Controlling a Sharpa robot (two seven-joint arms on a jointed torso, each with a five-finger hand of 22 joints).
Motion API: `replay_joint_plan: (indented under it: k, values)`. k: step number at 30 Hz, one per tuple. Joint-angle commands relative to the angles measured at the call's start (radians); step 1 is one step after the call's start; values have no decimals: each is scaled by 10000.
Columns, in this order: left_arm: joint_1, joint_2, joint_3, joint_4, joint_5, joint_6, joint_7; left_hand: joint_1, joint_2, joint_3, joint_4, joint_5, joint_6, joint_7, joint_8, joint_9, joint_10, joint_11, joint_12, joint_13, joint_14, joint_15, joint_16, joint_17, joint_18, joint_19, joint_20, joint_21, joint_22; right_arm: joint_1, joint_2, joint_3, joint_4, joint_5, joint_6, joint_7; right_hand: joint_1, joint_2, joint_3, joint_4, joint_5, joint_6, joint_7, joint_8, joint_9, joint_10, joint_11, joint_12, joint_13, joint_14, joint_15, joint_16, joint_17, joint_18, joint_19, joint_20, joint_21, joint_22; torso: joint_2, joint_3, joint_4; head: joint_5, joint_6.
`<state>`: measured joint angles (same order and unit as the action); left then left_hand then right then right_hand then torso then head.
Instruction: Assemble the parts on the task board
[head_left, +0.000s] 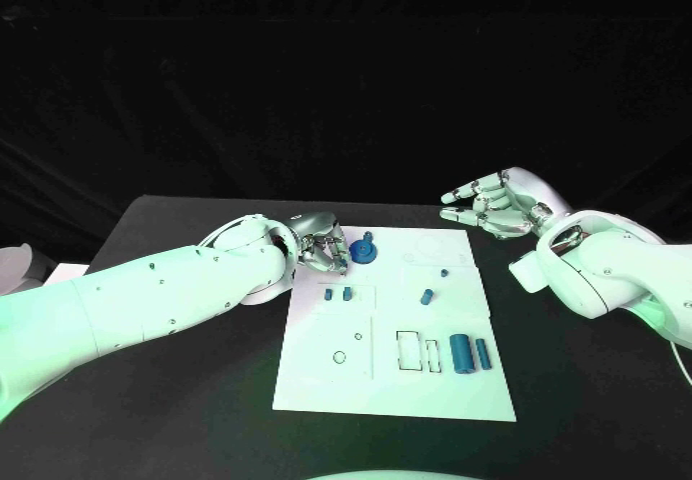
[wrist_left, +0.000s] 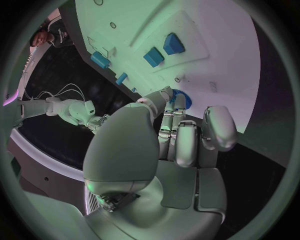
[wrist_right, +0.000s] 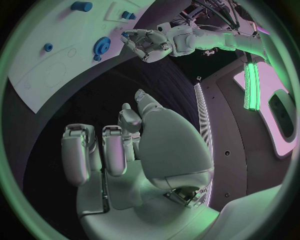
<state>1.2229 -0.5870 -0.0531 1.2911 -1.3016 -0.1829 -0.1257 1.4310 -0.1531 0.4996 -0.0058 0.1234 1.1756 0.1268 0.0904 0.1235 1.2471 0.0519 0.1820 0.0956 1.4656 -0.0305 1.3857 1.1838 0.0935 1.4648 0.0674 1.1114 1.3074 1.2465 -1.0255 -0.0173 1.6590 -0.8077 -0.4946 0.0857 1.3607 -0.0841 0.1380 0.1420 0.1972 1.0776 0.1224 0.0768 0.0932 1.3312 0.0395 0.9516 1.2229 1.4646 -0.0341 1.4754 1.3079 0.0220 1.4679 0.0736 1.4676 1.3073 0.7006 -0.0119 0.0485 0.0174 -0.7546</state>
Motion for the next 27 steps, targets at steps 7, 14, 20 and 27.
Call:
replay_joint_plan:
  k: [7, 14, 20, 27]
  values:
    - [-27, 110, -51, -142, -81, 489, -184, -100, -19, -16, -9, -6, 41, -1, -42, 4, 75, 3, -45, 4, 356, 9, -10, -3, -158, 462, -14, -5, 1104, -5, 21, 2, -3, -22, 127, 107, 56, 71, -71, -22, -6, -49, 26, -28, 15, -75, -22, -48, -27, 787, -7, -72, 1488, 131, 277, -20, -72, 1423, 7, -3, -4, 57, -40]
    - [-32, 138, -59, -151, -93, 544, -216, -104, -21, -19, -11, -8, 42, -1, -43, 3, 81, 1, -46, 5, 354, 9, -16, -16, -156, 460, -14, -16, 1100, -5, 32, 2, -3, -22, 132, 113, 56, 71, -71, -22, -6, -49, 26, -28, 15, -75, -22, -48, -27, 787, -7, -72, 1488, 131, 277, -20, -72, 1423, 7, 3, -7, 61, -61]
    - [-32, 160, -65, -171, -134, 606, -305, -107, -22, -22, -17, -13, 48, -5, -43, 3, 97, -3, -49, 8, 355, 6, -13, -11, -157, 461, -14, -7, 1105, -5, 31, 2, -2, -22, 123, 117, 56, 71, -71, -22, -6, -49, 26, -28, 15, -75, -22, -48, -27, 787, -7, -72, 1488, 131, 277, -20, -72, 1423, -2, 6, -1, 65, -70]
    - [-33, 209, -68, -218, -215, 797, -430, -107, -25, -24, -29, -20, 56, -10, -44, 2, 113, -9, -53, 11, 356, 3, -9, -7, -157, 460, -14, -3, 1108, -5, 33, 2, -2, -22, 124, 127, 56, 71, -71, -22, -6, -49, 26, -28, 15, -75, -22, -48, -27, 787, -7, -72, 1488, 131, 277, -20, -72, 1423, 3, 8, -13, 91, -84]
